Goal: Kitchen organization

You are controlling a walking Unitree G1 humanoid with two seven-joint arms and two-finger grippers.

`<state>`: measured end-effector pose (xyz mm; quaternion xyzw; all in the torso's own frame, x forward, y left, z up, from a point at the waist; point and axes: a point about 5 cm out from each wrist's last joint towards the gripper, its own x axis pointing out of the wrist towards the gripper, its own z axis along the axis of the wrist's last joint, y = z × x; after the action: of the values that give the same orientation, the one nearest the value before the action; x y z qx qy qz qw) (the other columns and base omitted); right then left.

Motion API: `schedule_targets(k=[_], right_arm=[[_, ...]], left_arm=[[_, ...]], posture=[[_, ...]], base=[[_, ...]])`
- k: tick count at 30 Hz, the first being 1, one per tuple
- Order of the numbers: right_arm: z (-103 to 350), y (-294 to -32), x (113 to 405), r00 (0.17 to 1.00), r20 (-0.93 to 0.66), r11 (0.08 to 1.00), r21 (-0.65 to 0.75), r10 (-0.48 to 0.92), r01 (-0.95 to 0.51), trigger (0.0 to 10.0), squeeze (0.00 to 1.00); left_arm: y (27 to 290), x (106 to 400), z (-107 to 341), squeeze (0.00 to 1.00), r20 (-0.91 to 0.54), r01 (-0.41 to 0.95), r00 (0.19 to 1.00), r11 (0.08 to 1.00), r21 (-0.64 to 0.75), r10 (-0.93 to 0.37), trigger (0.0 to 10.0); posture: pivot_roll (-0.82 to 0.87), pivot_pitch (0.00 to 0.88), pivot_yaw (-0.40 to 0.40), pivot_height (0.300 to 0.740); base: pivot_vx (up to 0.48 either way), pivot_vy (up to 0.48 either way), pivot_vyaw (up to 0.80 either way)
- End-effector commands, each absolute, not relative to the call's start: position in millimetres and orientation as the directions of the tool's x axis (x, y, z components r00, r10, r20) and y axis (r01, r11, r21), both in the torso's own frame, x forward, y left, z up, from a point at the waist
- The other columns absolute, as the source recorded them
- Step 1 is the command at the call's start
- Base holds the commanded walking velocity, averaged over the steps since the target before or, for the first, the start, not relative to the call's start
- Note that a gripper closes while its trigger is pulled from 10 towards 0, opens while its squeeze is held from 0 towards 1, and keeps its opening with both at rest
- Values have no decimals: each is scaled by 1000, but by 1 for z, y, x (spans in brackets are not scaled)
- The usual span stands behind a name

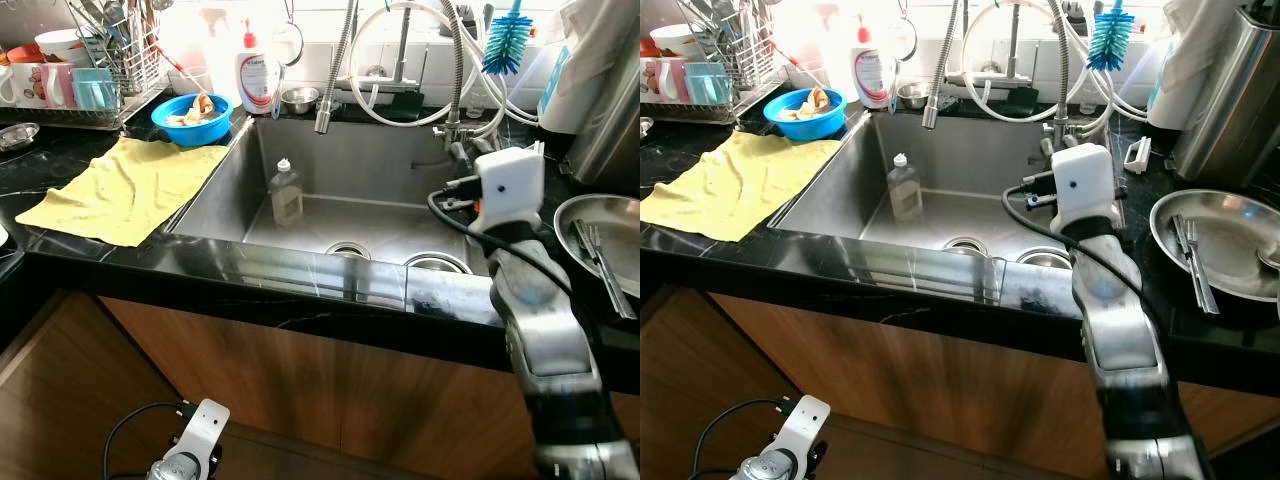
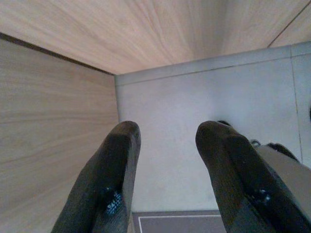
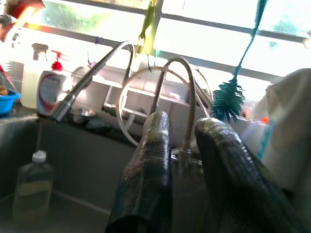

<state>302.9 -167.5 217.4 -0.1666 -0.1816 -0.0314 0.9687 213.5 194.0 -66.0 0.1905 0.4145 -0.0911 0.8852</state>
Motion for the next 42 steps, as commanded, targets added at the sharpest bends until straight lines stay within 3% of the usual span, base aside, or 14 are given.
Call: schedule_targets(k=[1, 8, 22, 36, 42], right_arm=[[217, -165, 290, 915, 399, 932, -304, -64, 198, 10000, 0], [204, -166, 267, 909, 384, 909, -300, -162, 289, 10000, 0], [176, -212, 230, 832, 321, 788, -294, -452, 541, 10000, 0], [179, -209, 222, 826, 333, 795, -266, -455, 545, 10000, 0], [170, -215, 229, 854, 246, 794, -317, -459, 518, 10000, 0]], left_arm=[[194, 212, -67, 0, -772, 319, 635, 911, 262, -1, 10000], [194, 212, -67, 0, -772, 320, 635, 911, 260, -3, 10000], [195, 210, -68, 0, -773, 322, 634, 910, 263, -1, 10000], [195, 211, -67, 0, -772, 325, 636, 908, 266, -1, 10000], [195, 211, -67, 0, -773, 327, 635, 907, 266, -3, 10000]], posture=[[-133, 0, 52, 740], [-128, 0, 52, 740], [-128, 0, 52, 740], [-124, 0, 55, 740], [-126, 0, 54, 740]], base=[[0, 0, 0], [0, 0, 0], [0, 0, 0], [0, 0, 0], [0, 0, 0]])
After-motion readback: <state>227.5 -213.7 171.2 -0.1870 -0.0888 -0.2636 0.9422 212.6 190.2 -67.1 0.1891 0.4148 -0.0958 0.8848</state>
